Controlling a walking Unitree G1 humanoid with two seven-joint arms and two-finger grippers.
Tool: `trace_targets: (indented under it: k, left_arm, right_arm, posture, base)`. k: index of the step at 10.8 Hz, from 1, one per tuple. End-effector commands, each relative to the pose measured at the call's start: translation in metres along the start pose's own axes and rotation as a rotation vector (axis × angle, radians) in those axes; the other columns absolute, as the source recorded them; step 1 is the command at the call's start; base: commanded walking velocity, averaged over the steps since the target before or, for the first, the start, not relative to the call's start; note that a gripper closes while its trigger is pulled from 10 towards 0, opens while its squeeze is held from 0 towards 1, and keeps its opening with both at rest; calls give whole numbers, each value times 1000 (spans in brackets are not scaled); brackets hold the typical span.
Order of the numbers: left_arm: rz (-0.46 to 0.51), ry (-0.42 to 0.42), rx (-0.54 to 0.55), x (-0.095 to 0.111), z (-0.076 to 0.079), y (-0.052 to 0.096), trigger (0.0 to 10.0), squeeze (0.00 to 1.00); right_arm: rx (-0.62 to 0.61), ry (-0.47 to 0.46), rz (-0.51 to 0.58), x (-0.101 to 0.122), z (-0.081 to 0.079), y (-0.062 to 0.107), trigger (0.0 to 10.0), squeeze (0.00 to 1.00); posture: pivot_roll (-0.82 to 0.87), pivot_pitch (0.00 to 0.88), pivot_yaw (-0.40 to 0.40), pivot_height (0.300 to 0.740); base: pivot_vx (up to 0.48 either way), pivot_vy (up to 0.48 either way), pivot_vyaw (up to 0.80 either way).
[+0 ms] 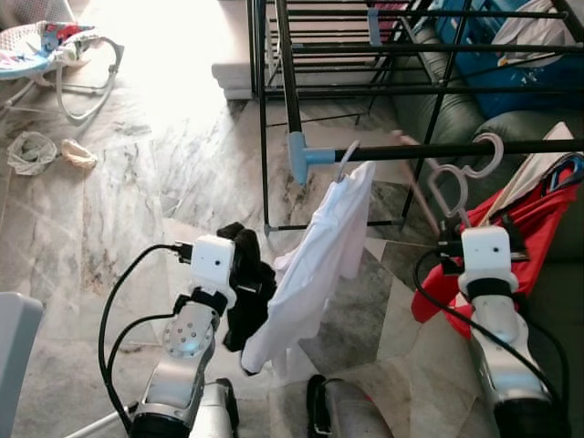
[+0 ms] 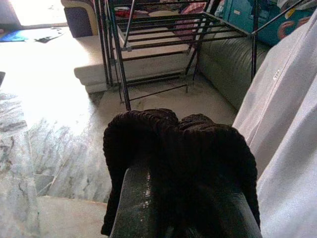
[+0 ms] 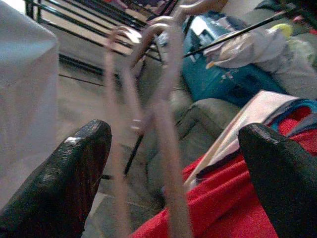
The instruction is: Hang hanger
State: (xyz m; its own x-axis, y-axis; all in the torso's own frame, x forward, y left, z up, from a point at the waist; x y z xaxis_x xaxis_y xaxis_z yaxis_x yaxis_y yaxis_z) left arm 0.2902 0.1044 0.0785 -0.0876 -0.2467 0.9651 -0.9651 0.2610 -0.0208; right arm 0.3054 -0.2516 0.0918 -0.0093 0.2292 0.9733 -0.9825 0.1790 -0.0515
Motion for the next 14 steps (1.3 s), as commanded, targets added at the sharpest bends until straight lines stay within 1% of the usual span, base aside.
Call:
trace_targets:
  k: [1,2,3,4,5,7,9,11,14]
  left_arm:
    - [-17,-9,-4,-3,1,1,10000,0]
    - [-18,-10,-3,-3,1,0,10000,0]
    - [-21,-11,4,-3,0,0,10000,0]
    - [-25,-15,3,-4,0,1,10000,0]
    - [-26,-16,2,-4,0,1,10000,0]
    - [-33,-23,1,-5,-1,1,10000,0]
    - [-43,-37,-10,-7,1,0,10000,0]
    - [-51,-42,-10,-8,1,0,10000,0]
    - [-66,-48,-14,-11,2,1,10000,0]
  right_arm:
    - [21,-38,-70,-12,-3,0,8118,0]
    - [30,-67,-98,-15,-6,-1,0,0]
    - [32,-112,-136,-21,-8,-2,0,0]
    - [5,-148,-183,-28,-7,-1,0,0]
    - [-5,-170,-193,-29,-6,-1,0,0]
    - [-34,-175,-204,-29,0,-2,0,0]
    - [-23,-200,-204,-28,-3,-2,0,0]
    - [-9,-233,-189,-22,-7,-5,0,0]
    - [4,-235,-181,-17,-4,-12,0,0]
  posture:
    - [-12,182,-41,740]
    - [-11,182,-42,740]
    - [-8,184,-42,740]
    - [-8,184,-42,740]
    - [-5,185,-42,740]
    - [-6,184,-39,740]
    - [-7,180,-35,740]
    - [-7,180,-35,740]
    - [-4,179,-37,740]
  base:
    - [0,0,0]
    - [0,0,0]
    - [0,0,0]
    - [0,0,0]
    - [0,0,0]
    - [0,0,0]
    - [0,0,0]
    - [0,0,0]
    - [0,0,0]
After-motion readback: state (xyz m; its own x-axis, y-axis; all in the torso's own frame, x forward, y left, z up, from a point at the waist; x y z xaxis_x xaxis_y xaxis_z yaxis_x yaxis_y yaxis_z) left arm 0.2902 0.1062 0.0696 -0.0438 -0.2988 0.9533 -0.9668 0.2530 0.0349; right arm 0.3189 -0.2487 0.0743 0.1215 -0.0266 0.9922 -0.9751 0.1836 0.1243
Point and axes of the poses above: a point about 5 cm out from each wrist's last joint towards the gripper, its own y axis pointing back from the gripper into the wrist, its own x axis along the axis of the wrist's last joint, z = x × y, the point moved 3 cm from there along -y, pointing out of the wrist towards the gripper, and after that the axes turned 12 degrees about -y, right-handed, at the moved point
